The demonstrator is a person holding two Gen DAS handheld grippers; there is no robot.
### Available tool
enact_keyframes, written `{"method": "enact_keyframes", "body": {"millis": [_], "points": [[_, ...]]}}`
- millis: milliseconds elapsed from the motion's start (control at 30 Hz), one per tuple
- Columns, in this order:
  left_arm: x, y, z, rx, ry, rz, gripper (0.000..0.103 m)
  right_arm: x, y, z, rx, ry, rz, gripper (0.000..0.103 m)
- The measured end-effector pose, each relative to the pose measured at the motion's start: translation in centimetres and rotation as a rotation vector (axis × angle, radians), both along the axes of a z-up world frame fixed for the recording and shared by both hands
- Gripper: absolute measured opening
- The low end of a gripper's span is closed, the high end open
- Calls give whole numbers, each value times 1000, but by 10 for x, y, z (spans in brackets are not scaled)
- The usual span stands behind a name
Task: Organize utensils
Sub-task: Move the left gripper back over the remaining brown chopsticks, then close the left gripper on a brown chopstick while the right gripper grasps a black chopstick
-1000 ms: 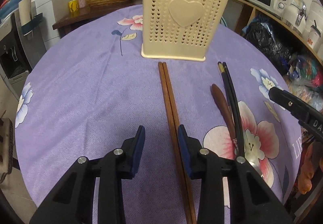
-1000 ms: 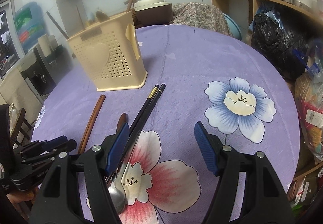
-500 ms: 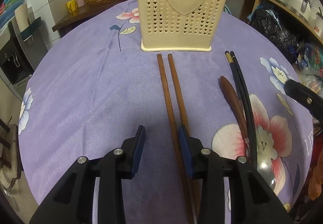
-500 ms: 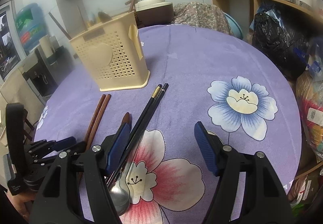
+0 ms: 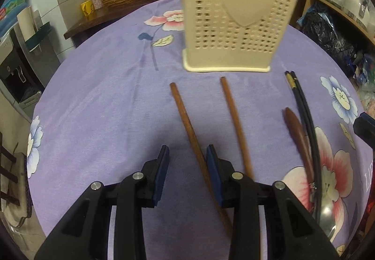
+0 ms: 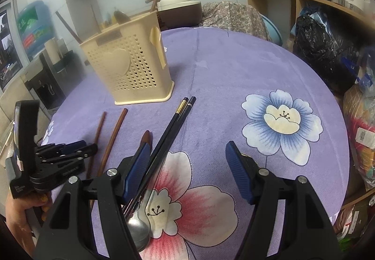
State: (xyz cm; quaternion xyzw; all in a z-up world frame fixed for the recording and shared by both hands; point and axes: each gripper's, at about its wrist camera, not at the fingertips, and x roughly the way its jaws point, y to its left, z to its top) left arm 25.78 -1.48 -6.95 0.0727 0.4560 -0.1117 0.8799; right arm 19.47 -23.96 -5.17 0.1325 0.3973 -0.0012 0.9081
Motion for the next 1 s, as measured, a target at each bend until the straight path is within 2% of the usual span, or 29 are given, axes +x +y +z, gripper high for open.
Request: {"method": "enact_keyframes", "body": {"millis": [200,333,433,467,500,667,867,1000], "points": [[8,11,1,-23,10,9,34,20,-3,-14,36,67,-4,67],[5,14,10,-77,-22,36,34,43,-7,-19,41,107,-36,66],[-2,16,19,-115,-58,66,35,64,-6,-22,49,131,-51,60],[-4,16,21,-122,-70,75,37,70,-7,-23,59,138,-55,55],[-5,17,24,-125,-80,82,38,76,-7,-24,72,145,-61,47],[-5,17,29,-120,-88,83,44,105,-12,-32,149,209,-81,35],[-9,18,32,-129,-95,72,45,116,-7,-40,161,265,-68,30],[-9,19,31,-132,-95,69,45,116,-4,-39,118,267,-72,26]]}}
